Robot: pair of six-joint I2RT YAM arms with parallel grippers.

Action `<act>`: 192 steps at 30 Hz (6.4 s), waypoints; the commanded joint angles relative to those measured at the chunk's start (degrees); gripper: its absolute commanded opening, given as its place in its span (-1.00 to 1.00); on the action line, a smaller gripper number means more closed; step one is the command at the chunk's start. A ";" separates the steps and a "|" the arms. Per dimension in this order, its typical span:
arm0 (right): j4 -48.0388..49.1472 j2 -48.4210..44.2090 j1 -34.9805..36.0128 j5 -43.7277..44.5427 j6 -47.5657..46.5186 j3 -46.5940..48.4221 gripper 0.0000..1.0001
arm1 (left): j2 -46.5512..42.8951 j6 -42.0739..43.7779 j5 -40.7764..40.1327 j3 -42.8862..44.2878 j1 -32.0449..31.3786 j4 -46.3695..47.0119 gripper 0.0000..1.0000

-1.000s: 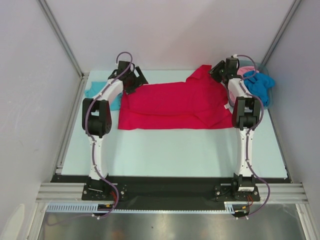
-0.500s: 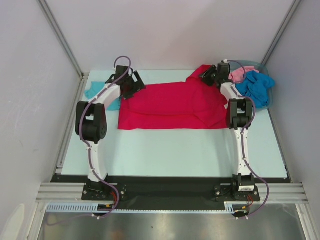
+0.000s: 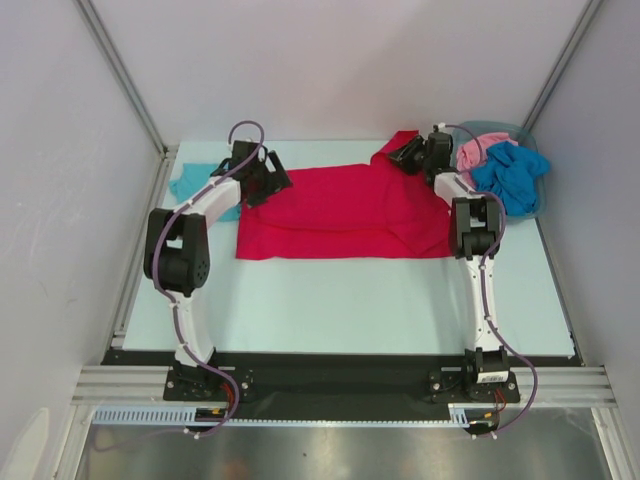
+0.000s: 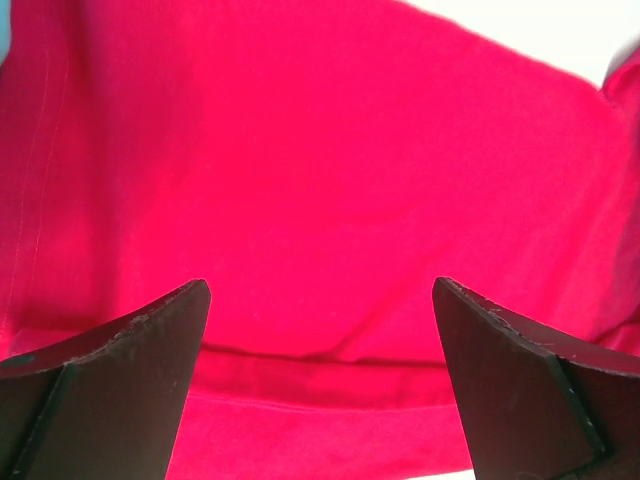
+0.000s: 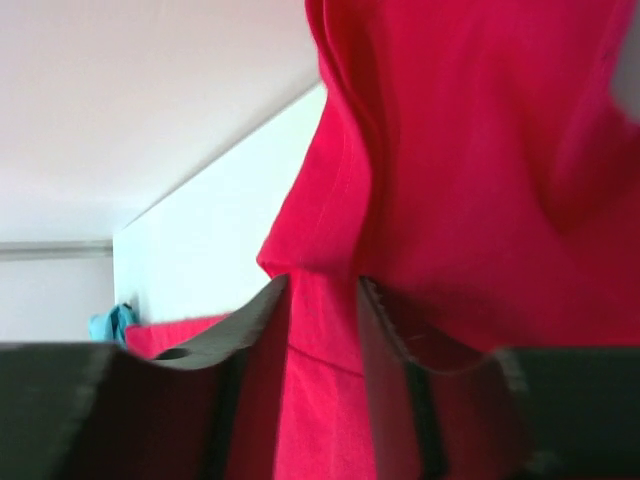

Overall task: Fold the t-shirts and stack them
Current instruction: Fold the tshirt

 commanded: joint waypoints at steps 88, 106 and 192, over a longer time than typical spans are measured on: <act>15.17 -12.96 -4.70 -4.13 3.93 -20.63 0.23 | 31.77 14.08 -5.87 49.69 7.53 -21.35 0.99; 5.15 1.46 0.12 -6.41 7.36 -0.59 0.24 | 28.09 11.79 -1.11 42.93 6.56 -19.16 1.00; -2.58 -58.13 -10.16 18.45 -2.14 -68.00 0.19 | -27.90 8.18 11.46 -16.57 -6.80 6.33 0.99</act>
